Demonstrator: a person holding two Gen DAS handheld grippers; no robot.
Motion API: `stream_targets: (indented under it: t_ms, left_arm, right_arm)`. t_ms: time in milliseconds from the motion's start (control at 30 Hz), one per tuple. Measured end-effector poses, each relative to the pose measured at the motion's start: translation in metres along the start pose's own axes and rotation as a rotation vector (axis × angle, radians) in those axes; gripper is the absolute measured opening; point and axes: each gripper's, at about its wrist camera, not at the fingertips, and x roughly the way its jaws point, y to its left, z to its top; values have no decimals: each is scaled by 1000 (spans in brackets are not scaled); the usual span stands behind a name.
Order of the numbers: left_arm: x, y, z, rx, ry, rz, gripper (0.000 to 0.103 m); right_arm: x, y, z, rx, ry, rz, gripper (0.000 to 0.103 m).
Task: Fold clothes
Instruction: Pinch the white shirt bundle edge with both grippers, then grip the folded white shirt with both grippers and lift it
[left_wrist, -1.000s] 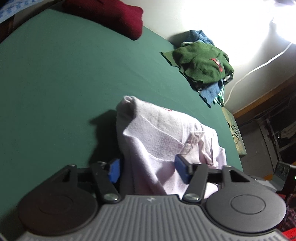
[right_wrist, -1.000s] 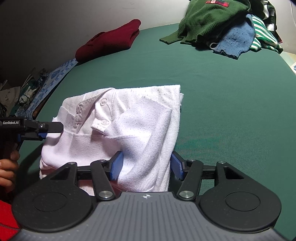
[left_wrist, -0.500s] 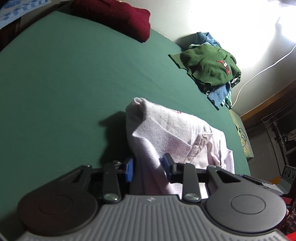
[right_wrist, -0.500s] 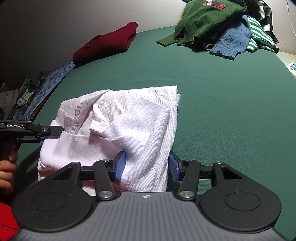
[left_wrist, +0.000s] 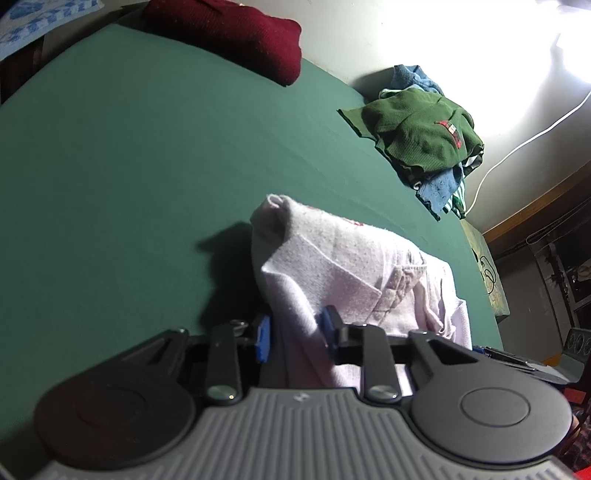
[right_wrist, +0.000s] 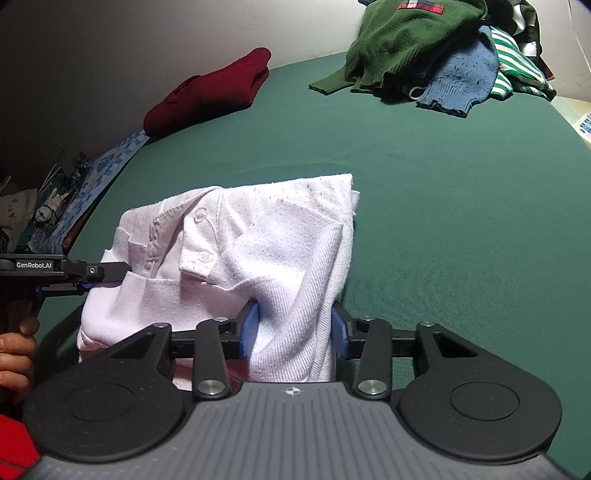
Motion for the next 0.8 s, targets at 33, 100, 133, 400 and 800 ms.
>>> stream_targets:
  t_ms: [33,100,133,400,800]
  left_arm:
    - [0,0,0,-3,1,0,25]
    - [1,1,1,-12,2,-6,25]
    - [1,2,1,-17,4,-10,29]
    - [1,7,3,-47,7,-41,38]
    - [0,14,3,-90,5,-74,35]
  right_arm:
    - [0,-2,1,16,8,11,36]
    - [1,-4,3,31,23,26,39]
    - [2,-4,4,28,29,31,43]
    - [5,-4,8,41,29,65,58]
    - [5,-14,14,52,82,114,52]
